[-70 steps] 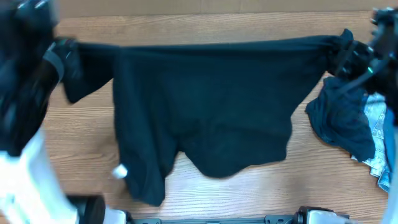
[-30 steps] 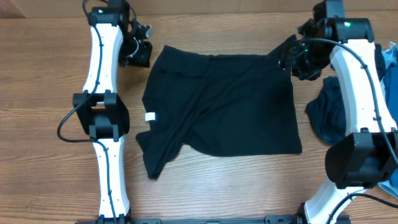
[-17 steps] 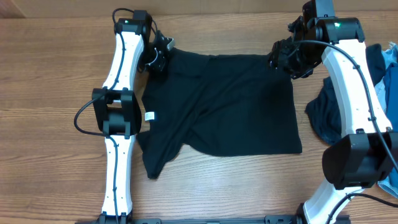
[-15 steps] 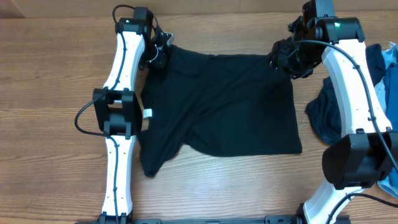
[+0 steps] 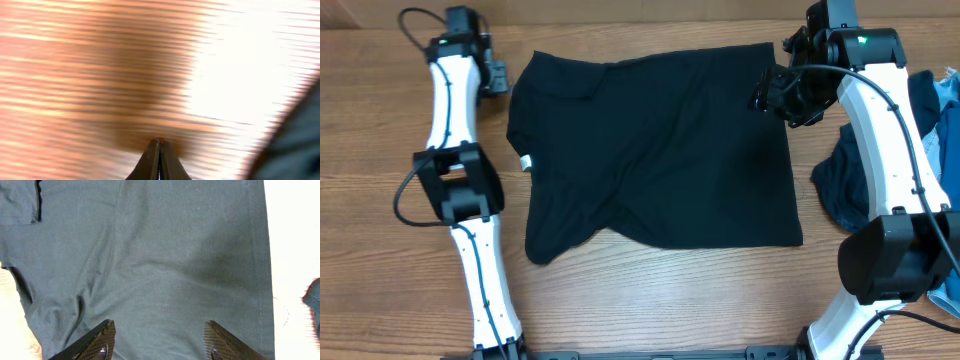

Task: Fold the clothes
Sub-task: 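Release the shirt and pull the left gripper back toward the left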

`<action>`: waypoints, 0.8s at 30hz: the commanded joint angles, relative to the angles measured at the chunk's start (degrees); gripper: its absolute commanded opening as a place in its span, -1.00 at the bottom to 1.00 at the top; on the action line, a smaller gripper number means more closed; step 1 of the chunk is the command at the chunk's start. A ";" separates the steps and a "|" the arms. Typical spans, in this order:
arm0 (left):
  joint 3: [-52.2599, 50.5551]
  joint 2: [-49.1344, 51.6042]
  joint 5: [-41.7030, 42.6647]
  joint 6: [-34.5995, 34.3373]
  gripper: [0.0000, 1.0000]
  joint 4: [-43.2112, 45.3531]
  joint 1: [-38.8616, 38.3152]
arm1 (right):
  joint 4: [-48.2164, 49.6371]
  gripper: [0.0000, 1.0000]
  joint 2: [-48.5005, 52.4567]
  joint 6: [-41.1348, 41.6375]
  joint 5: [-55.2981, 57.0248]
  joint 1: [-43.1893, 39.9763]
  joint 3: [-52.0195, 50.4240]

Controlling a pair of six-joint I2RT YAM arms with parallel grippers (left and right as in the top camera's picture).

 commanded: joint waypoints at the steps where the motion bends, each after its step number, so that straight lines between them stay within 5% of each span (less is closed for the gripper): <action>1: 4.31 0.35 4.04 3.48 -0.83 -1.53 0.79 | 0.11 0.27 -0.31 0.00 -0.24 0.00 0.04; 6: 13.62 -3.61 16.76 3.45 -0.84 -12.61 -0.92 | 0.07 0.29 -0.31 0.02 0.57 0.00 0.04; 11: 11.28 -3.50 17.62 3.48 -0.92 -24.85 -7.10 | 0.04 0.28 -0.31 0.02 0.57 0.00 0.04; 18: -5.31 -3.45 17.11 3.04 -0.92 -18.32 -11.28 | 0.04 0.28 -0.31 0.00 0.72 0.00 0.04; 24: -13.99 -3.30 9.01 2.99 -0.92 0.70 -9.18 | -0.13 0.28 -0.31 0.02 1.88 0.00 0.04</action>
